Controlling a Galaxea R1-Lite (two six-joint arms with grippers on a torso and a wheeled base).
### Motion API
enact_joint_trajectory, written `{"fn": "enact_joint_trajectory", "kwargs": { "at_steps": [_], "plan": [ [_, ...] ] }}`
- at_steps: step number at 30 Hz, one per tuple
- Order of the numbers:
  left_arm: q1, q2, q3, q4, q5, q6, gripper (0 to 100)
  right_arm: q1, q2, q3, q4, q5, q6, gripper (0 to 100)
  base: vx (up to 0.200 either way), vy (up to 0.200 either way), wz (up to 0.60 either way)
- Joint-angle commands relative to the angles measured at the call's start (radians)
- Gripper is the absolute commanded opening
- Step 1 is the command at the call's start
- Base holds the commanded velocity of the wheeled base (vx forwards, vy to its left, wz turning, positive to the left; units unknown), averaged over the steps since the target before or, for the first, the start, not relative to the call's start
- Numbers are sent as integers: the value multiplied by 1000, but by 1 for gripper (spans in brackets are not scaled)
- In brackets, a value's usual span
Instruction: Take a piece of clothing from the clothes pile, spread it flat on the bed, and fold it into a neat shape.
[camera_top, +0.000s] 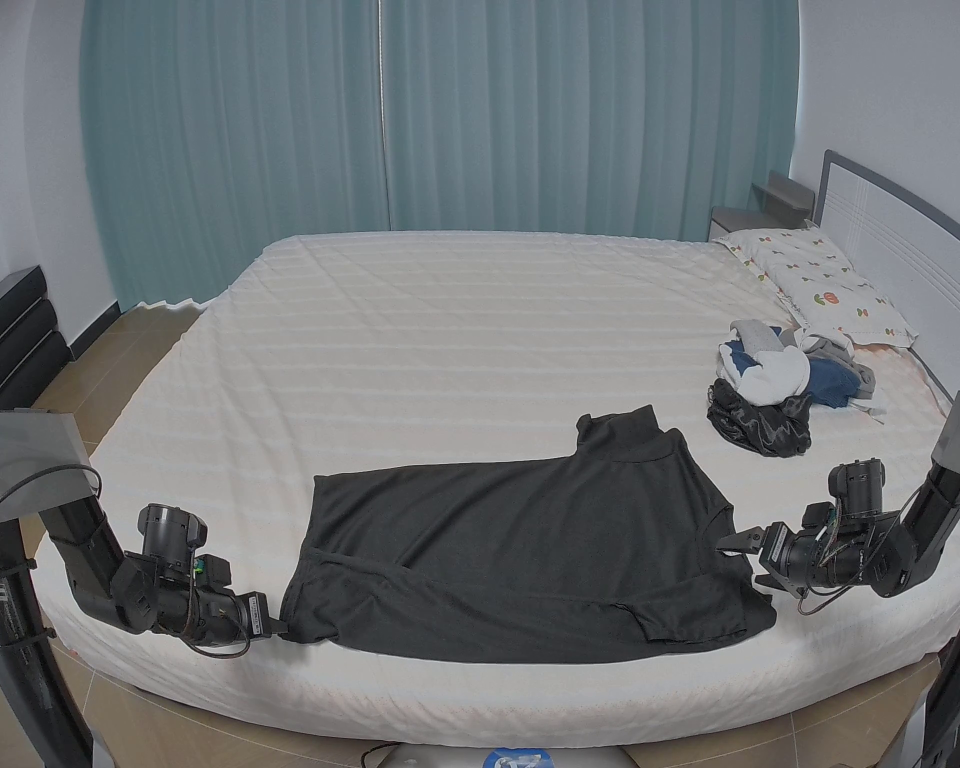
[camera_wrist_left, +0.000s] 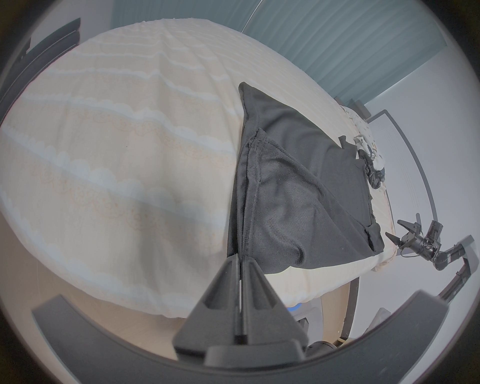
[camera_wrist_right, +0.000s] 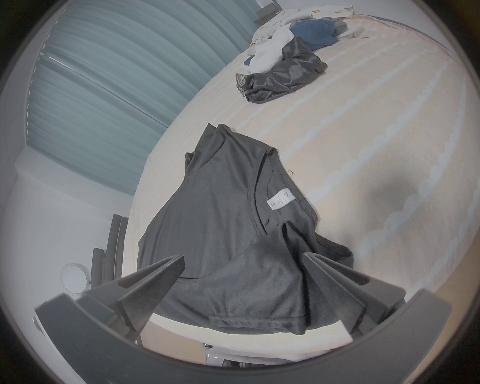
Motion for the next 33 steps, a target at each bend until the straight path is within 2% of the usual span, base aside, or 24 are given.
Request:
{"fn": "enact_joint_trajectory", "kwargs": {
  "at_steps": [1, 14, 22, 28, 33],
  "plan": [
    [13, -19, 4, 0, 3, 0, 0, -2, 1, 16, 1, 0, -13, 100, 0, 0, 0],
    [30, -40, 6, 83, 6, 53, 0, -28, 19, 47, 89, -4, -122, 100, 0, 0, 0],
    [30, -28, 0, 85, 9, 53, 0, -42, 50, 42, 104, -83, -148, 100, 0, 0, 0],
    [30, -28, -2, 85, 9, 52, 0, -71, 28, 38, 110, -89, -149, 100, 0, 0, 0],
    [33, -28, -4, 85, 9, 52, 0, -129, 42, 48, 110, -72, -249, 100, 0, 0, 0]
  ]
}}
